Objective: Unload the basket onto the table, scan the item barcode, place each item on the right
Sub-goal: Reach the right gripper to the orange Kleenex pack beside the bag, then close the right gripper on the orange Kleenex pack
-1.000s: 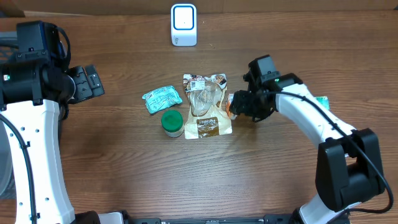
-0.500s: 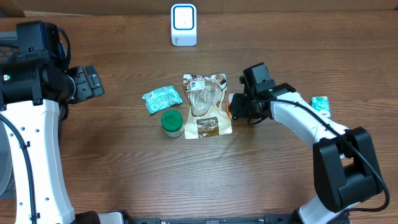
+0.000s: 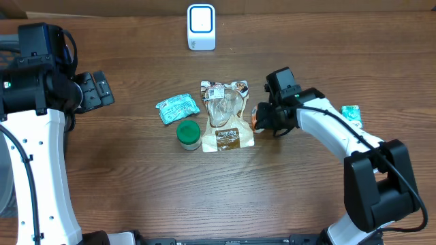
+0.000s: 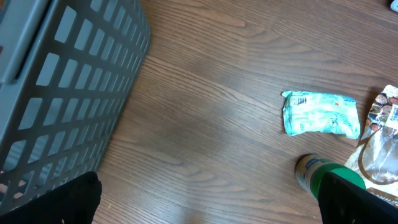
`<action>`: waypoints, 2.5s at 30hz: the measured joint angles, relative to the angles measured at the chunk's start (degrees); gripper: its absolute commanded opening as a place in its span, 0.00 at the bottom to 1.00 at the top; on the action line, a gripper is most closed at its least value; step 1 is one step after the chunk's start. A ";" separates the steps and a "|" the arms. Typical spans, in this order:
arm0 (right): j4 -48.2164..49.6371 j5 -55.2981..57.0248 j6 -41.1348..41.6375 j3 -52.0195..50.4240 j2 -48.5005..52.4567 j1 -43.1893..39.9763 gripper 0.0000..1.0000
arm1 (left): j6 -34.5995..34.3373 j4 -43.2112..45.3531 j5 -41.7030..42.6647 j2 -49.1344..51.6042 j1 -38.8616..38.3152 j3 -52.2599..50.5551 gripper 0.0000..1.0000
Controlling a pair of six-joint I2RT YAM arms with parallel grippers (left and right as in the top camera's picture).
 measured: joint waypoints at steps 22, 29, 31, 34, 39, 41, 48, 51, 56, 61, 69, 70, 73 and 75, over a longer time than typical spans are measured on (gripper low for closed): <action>-13.03 36.39 5.95 9.88 7.96 10.45 0.25 | -0.02 0.00 0.02 0.00 0.00 0.00 1.00; -14.49 24.85 5.51 13.51 7.78 11.06 0.21 | -0.02 0.00 0.00 0.00 0.00 0.00 1.00; -15.74 20.72 5.81 15.47 6.71 9.92 0.25 | -0.02 0.02 0.00 0.00 0.00 0.00 1.00; -18.01 12.39 7.41 17.44 2.36 4.70 0.32 | -0.02 0.00 0.02 0.00 0.00 0.00 1.00; -19.17 4.61 9.97 17.27 0.52 -3.10 0.27 | -0.02 0.00 0.02 0.00 0.00 0.00 1.00; -18.21 3.50 11.63 15.58 0.52 -4.46 0.27 | -0.02 0.02 0.00 0.00 0.00 0.00 1.00; -11.06 0.20 16.55 5.57 0.55 -3.45 0.39 | -0.02 0.00 0.00 0.00 0.00 0.00 1.00; -7.58 -0.61 18.10 2.58 0.55 -3.02 0.45 | -0.02 0.02 0.00 0.00 0.00 0.00 1.00; -2.21 -0.92 19.61 -1.40 0.55 -2.95 0.47 | -0.02 -0.02 0.02 0.00 0.00 0.00 1.00; 1.25 -0.92 20.20 -4.07 0.55 -2.95 0.46 | -0.02 0.00 0.00 0.00 0.00 0.00 1.00; 5.88 -0.94 20.00 -5.14 0.55 -2.93 0.35 | -0.02 0.00 0.02 0.00 0.00 0.00 1.00; 6.43 -0.96 19.74 -5.27 0.55 -2.95 0.33 | -0.02 0.00 0.00 0.00 0.00 0.00 1.00; 7.67 -0.94 19.15 -5.99 0.55 -2.93 0.31 | -0.02 0.00 0.00 0.00 0.00 0.00 1.00; 7.98 -0.94 18.93 -6.62 0.55 -2.93 0.29 | -0.02 0.00 0.00 0.00 0.00 0.00 1.00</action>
